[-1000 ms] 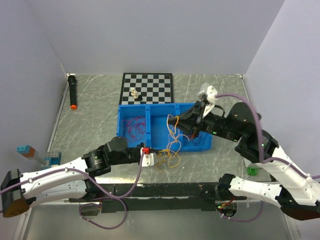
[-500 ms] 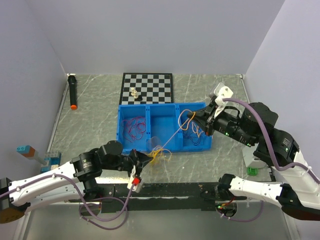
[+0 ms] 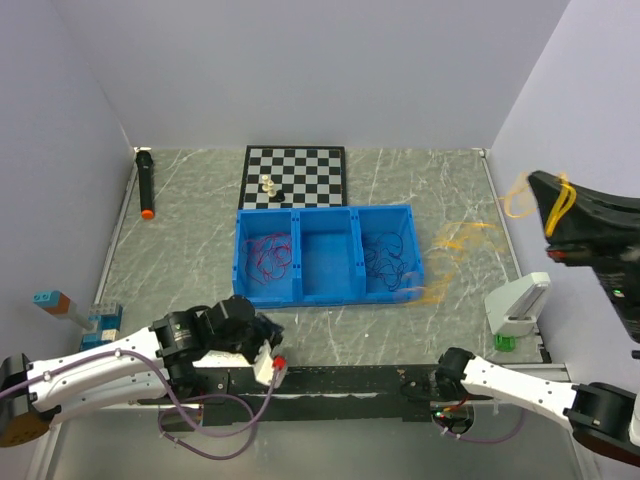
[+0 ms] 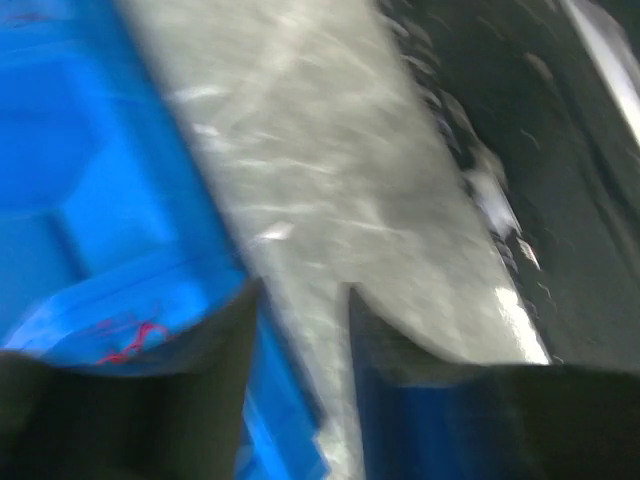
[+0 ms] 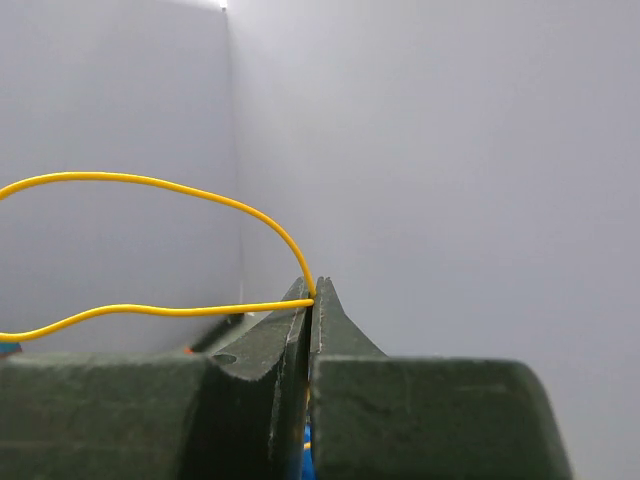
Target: Untangle the cables
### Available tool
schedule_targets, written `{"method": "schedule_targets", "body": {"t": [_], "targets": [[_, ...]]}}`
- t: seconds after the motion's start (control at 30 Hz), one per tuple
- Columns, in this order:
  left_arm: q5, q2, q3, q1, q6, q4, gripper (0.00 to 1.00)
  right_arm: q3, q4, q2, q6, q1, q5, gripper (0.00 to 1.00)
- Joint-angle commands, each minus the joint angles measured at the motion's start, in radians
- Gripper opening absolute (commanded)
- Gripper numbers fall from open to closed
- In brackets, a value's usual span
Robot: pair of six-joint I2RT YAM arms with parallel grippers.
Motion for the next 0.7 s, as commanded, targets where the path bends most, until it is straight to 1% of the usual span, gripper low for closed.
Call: {"method": "schedule_targets", "body": {"t": [0.0,0.03,0.07,0.23,0.33,0.4,0.43,0.57,0.67], "targets": [[-0.030,0.014,0.131,0.004,-0.293,0.191,0.86,-0.027,0.017,0.052,0.024,-0.003,-0.034,0.00],[-0.039,0.017,0.151,0.004,-0.373,0.230,0.97,-0.024,0.011,0.062,0.032,-0.003,-0.050,0.00],[-0.047,0.020,0.174,0.005,-0.450,0.271,0.97,-0.021,0.006,0.072,0.038,-0.003,-0.059,0.00],[-0.072,0.074,0.278,0.010,-0.720,0.431,0.97,-0.015,0.009,0.093,0.070,-0.003,-0.117,0.00],[-0.063,0.106,0.312,0.010,-0.818,0.506,0.97,-0.004,0.012,0.107,0.089,-0.001,-0.154,0.00],[-0.046,0.124,0.326,0.010,-0.855,0.535,0.97,0.001,0.017,0.113,0.101,-0.003,-0.178,0.00],[-0.071,0.132,0.327,0.010,-0.901,0.551,0.97,0.002,0.018,0.115,0.106,-0.003,-0.189,0.00],[-0.171,0.146,0.346,0.014,-1.006,0.656,0.97,-0.007,0.038,0.116,0.142,-0.003,-0.254,0.00],[-0.109,0.158,0.379,0.020,-1.016,0.677,0.97,-0.028,0.067,0.119,0.167,-0.003,-0.289,0.00]]}}
